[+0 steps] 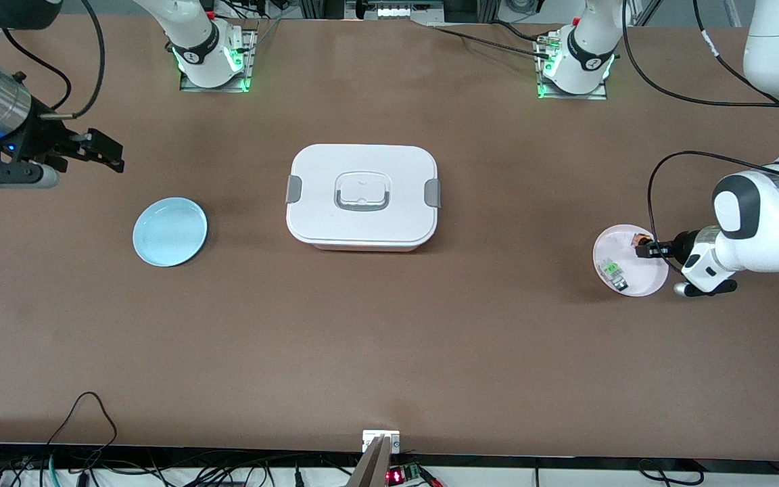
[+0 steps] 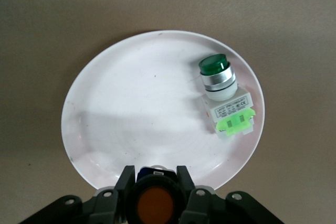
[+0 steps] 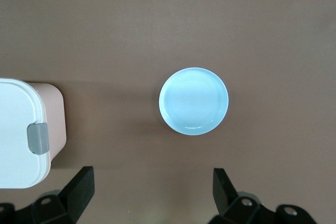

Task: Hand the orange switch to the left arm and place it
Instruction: 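Lower the switch onto the pink dish with the left gripper while the right gripper retracts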

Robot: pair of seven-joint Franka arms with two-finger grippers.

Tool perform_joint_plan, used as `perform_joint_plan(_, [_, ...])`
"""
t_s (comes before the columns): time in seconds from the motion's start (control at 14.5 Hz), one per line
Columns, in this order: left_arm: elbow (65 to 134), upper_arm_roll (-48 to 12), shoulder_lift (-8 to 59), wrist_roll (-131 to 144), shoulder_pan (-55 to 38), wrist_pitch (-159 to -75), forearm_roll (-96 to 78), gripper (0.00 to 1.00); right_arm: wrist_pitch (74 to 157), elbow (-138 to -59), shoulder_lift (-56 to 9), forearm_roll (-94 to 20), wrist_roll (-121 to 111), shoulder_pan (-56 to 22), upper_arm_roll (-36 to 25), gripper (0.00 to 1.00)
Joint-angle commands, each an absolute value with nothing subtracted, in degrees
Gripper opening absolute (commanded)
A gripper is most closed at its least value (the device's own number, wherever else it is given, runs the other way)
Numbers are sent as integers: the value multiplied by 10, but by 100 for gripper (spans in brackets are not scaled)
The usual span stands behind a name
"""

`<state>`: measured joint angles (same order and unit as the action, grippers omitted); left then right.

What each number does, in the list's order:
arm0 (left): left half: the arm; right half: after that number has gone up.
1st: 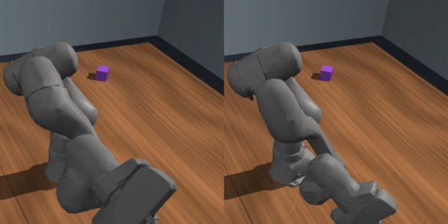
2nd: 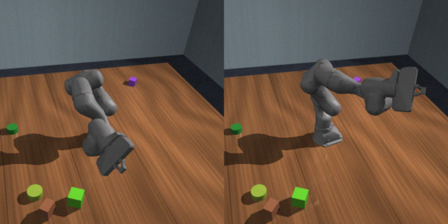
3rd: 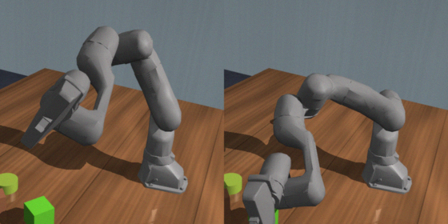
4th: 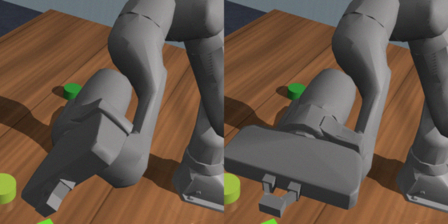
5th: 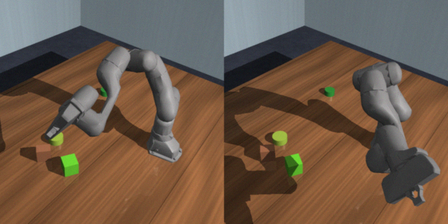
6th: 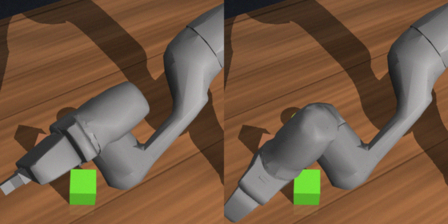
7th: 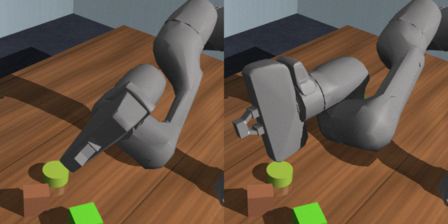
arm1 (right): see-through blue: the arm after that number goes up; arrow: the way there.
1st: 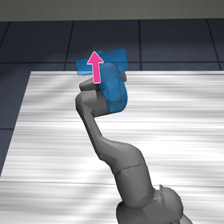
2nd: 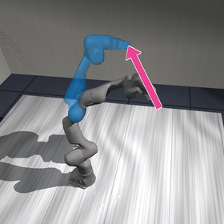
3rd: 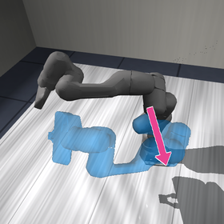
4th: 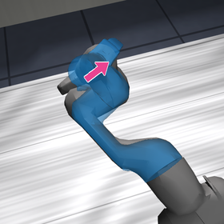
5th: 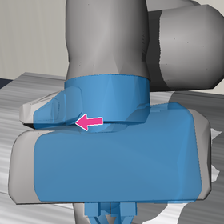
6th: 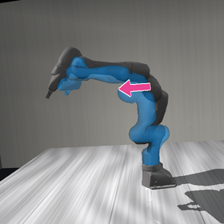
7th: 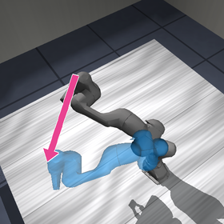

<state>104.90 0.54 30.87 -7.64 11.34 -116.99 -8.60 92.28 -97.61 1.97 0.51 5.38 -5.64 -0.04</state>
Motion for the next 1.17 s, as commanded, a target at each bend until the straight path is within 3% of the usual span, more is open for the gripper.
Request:
perform_joint_plan(0.0, [1046,11,313,-58,106,-1165,-73,0,927,-1024,69,1,45,-68,-11,100])
perform_joint_plan(0.28, [1046,11,316,-61,105,-1165,-73,0,914,-1004,65,4,45,-63,-11,100])
perform_joint_plan(0.34, [1046,11,320,-62,105,-1165,-76,11,916,-1002,65,2,48,-62,-12,100])
perform_joint_plan(0.41, [1045,11,321,-62,106,-1167,-85,35,915,-1000,65,-2,59,-62,-22,100])
perform_joint_plan(0.48, [1046,11,322,-62,106,-1166,-107,51,915,-998,63,-3,64,-62,-27,100])
perform_joint_plan(0.62, [1049,14,322,-65,107,-1167,-117,100,914,-997,63,-4,62,-62,-27,100])
perform_joint_plan(1.1, [1046,25,289,-67,107,-1165,-115,100,881,-968,58,-4,55,-55,-21,100])
